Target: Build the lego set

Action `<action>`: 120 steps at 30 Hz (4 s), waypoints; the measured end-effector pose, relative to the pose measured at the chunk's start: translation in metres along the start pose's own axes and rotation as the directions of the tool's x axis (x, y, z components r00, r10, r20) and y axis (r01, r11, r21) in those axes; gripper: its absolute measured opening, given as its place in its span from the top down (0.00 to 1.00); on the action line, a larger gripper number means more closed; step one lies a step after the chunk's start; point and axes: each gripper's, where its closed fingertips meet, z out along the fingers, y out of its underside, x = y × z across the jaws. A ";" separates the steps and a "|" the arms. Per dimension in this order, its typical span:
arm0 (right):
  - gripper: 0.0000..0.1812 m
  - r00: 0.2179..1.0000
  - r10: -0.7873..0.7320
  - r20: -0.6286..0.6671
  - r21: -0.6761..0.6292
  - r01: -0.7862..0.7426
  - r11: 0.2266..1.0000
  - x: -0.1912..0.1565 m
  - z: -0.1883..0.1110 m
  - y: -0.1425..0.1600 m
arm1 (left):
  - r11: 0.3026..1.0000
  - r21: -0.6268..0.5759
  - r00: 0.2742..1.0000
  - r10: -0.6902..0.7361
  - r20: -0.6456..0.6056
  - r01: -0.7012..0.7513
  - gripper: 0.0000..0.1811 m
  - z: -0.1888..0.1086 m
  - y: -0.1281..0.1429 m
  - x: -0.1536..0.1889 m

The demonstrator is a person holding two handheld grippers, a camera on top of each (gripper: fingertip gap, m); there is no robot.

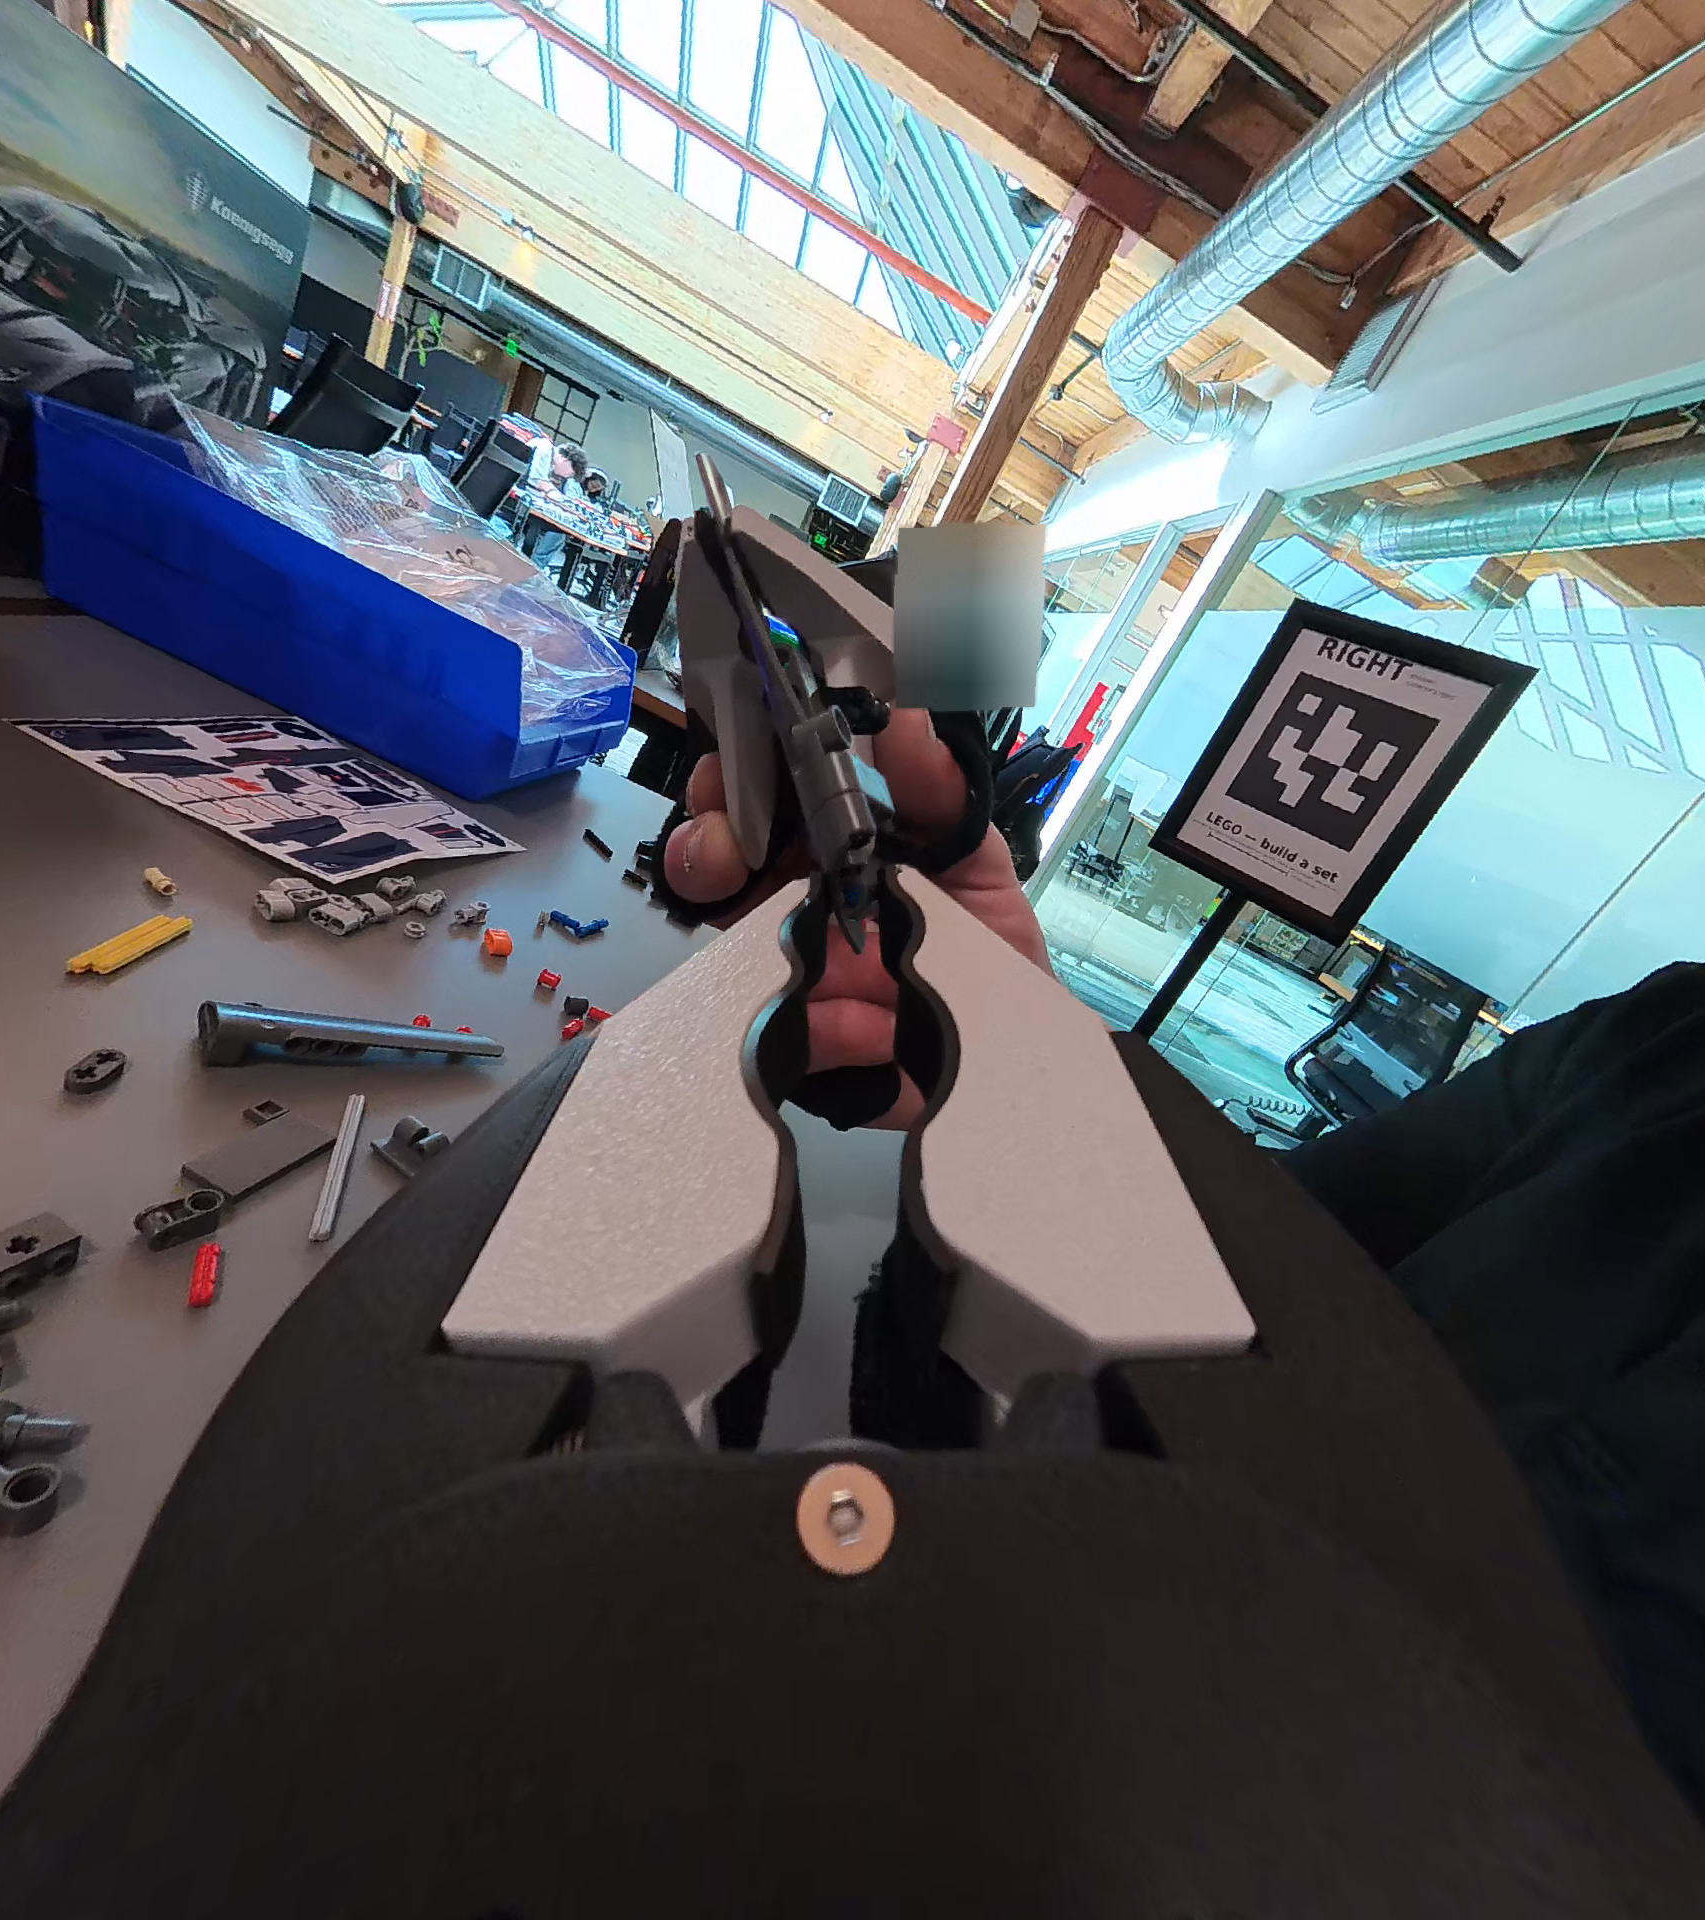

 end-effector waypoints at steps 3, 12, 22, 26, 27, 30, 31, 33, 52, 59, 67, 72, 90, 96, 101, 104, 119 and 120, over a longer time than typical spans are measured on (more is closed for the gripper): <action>1.00 0.999 0.028 0.020 0.005 -0.028 1.000 0.000 0.000 0.000 | 1.000 0.009 1.000 -0.002 -0.008 0.002 0.97 -0.001 -0.001 0.001; 1.00 0.995 0.070 0.076 0.008 -0.070 0.997 -0.003 0.001 -0.002 | 0.999 0.031 0.999 -0.035 -0.020 0.036 0.97 -0.003 -0.004 0.000; 0.99 0.994 0.070 0.078 0.012 -0.071 0.997 -0.003 0.001 -0.002 | 0.998 0.040 0.999 -0.048 -0.008 0.048 0.98 -0.005 -0.006 -0.004; 0.98 0.995 0.073 0.075 0.013 -0.074 0.997 -0.002 0.002 -0.002 | 0.998 0.042 0.999 -0.052 -0.006 0.052 0.98 -0.006 -0.006 -0.005; 0.98 0.994 0.075 0.075 0.014 -0.076 0.997 -0.002 0.002 -0.002 | 0.998 0.042 0.999 -0.054 -0.005 0.054 0.98 -0.006 -0.006 -0.006; 0.96 0.995 0.075 0.070 0.014 -0.076 0.997 -0.001 0.003 -0.002 | 0.997 0.046 0.998 -0.057 -0.002 0.057 0.98 -0.006 -0.006 -0.007; 0.96 0.995 0.075 0.069 0.015 -0.076 0.997 0.000 0.003 -0.002 | 0.997 0.046 0.998 -0.058 -0.003 0.059 0.98 -0.007 -0.007 -0.007; 0.94 0.995 0.077 0.066 0.016 -0.078 0.997 0.000 0.003 -0.002 | 0.997 0.049 0.998 -0.060 -0.003 0.060 0.98 -0.007 -0.007 -0.007; 0.88 0.997 0.059 0.044 0.044 -0.061 0.997 0.004 0.000 -0.008 | 0.995 0.074 0.997 -0.072 0.005 0.072 0.98 -0.012 -0.014 -0.011; 0.86 0.999 0.005 0.032 0.078 -0.007 0.997 0.002 -0.007 -0.018 | 0.995 0.084 0.998 -0.063 0.016 0.061 0.98 -0.015 -0.017 -0.012; 0.81 0.977 -0.214 -0.003 0.086 0.214 0.973 -0.015 -0.015 -0.030 | 0.993 0.109 0.999 -0.046 0.027 0.043 0.98 -0.020 -0.025 -0.012; 0.80 0.956 -0.290 -0.042 0.068 0.293 0.954 -0.018 -0.023 -0.030 | 0.992 0.124 0.999 -0.042 0.032 0.038 0.98 -0.023 -0.030 -0.011; 0.80 0.760 -0.602 -0.247 -0.029 0.615 0.788 -0.056 -0.108 -0.064 | 0.992 0.122 0.998 -0.031 0.058 0.024 0.98 -0.023 -0.030 -0.014; 0.79 0.697 -0.634 -0.335 -0.030 0.665 0.747 -0.066 -0.149 -0.087 | 0.991 0.133 0.997 -0.019 0.073 0.010 0.98 -0.026 -0.034 -0.014; 0.79 0.668 -0.637 -0.384 -0.014 0.686 0.728 -0.071 -0.174 -0.103 | 0.988 0.152 0.996 -0.005 0.092 -0.009 0.98 -0.031 -0.041 -0.015; 0.79 0.658 -0.636 -0.403 -0.013 0.690 0.723 -0.070 -0.183 -0.109 | 0.985 0.172 0.994 0.003 0.107 -0.021 0.98 -0.037 -0.048 -0.016; 0.79 0.611 -0.657 -0.441 -0.094 0.697 0.711 -0.049 -0.193 -0.096 | 0.983 0.181 0.992 0.006 0.127 -0.029 0.98 -0.042 -0.051 -0.018; 0.79 0.608 -0.659 -0.443 -0.099 0.697 0.710 -0.047 -0.193 -0.095 | 0.983 0.182 0.992 0.006 0.128 -0.029 0.98 -0.042 -0.051 -0.018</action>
